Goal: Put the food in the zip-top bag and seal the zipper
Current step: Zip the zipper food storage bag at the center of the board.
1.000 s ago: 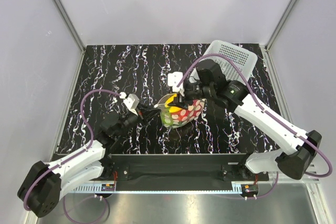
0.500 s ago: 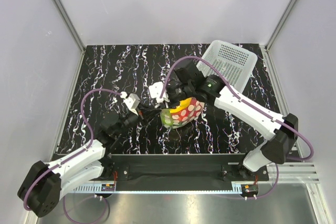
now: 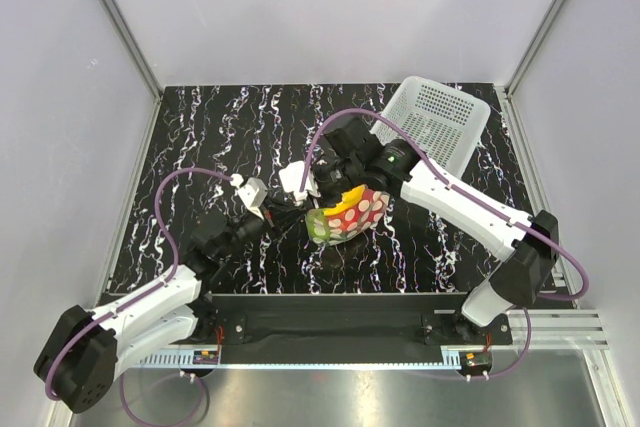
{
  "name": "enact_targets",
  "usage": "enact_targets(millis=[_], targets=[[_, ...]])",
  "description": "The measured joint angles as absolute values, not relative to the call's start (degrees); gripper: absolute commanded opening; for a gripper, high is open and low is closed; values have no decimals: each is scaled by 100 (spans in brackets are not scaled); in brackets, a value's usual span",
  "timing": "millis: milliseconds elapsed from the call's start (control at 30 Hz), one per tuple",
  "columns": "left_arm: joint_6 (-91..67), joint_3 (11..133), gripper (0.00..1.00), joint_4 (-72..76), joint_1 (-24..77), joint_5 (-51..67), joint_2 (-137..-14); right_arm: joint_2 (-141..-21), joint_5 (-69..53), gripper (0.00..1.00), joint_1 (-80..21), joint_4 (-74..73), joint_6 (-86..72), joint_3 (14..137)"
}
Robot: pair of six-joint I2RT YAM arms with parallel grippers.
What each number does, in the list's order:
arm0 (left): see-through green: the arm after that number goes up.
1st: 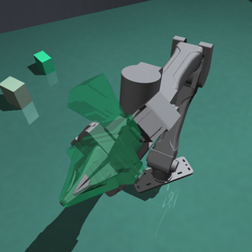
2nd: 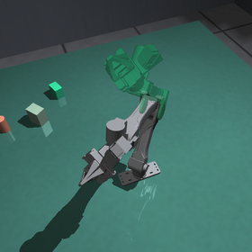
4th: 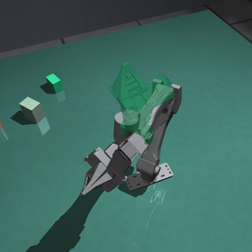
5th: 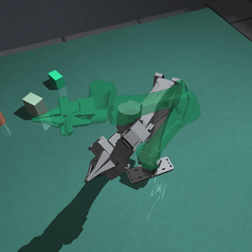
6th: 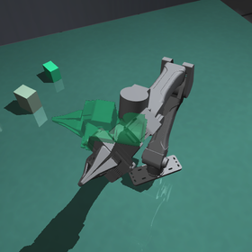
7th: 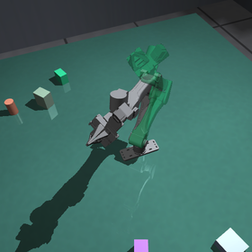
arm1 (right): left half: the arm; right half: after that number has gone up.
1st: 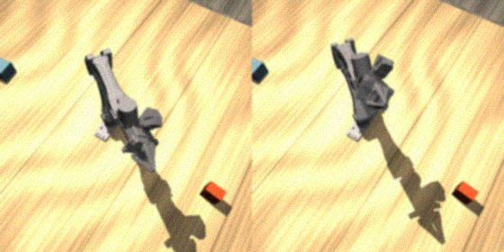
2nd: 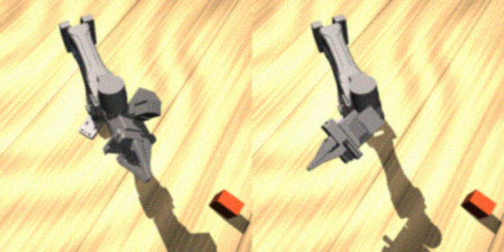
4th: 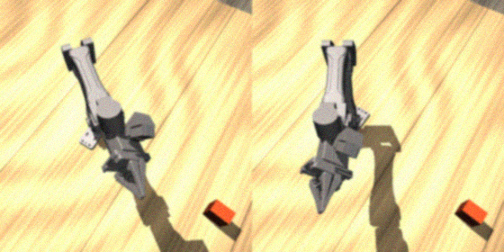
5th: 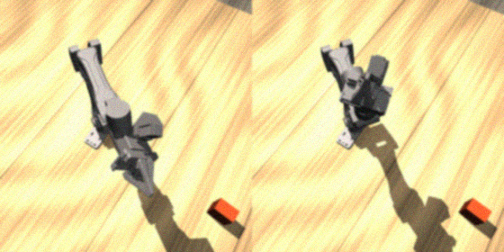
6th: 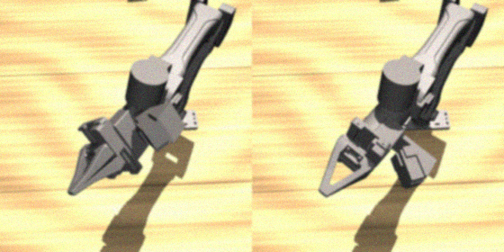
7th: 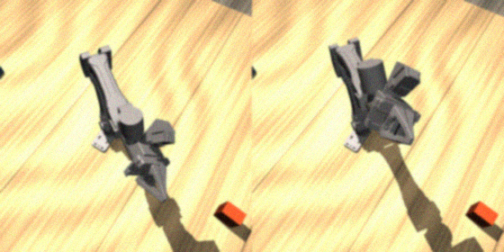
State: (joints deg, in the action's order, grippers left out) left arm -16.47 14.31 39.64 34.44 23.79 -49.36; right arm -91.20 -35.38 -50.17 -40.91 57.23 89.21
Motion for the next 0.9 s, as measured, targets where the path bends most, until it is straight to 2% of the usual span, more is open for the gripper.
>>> enact_targets(millis=[67,467,533,633,700,900], targets=[[-1647,1431,0,3957,3444,2381,-4936,-9120,-3518,42,-5028,-4101,5741,8921],[-1645,1455,1,3944,3444,2416,-5011,-9286,-3439,12,-5054,-4191,5909,8921],[-1625,1455,20,3953,3444,2427,-5026,-9286,-3430,11,-5054,-4195,5920,8923],[-1601,1455,38,4023,3444,2445,-5037,-9286,-3402,4,-5059,-4235,5922,8925],[-1599,1452,41,4056,3441,2447,-5037,-9288,-3402,0,-5059,-4294,5924,8949],[-1555,1452,44,4226,3437,2447,-5035,-9454,-3404,0,-5063,-4558,5929,9233]])
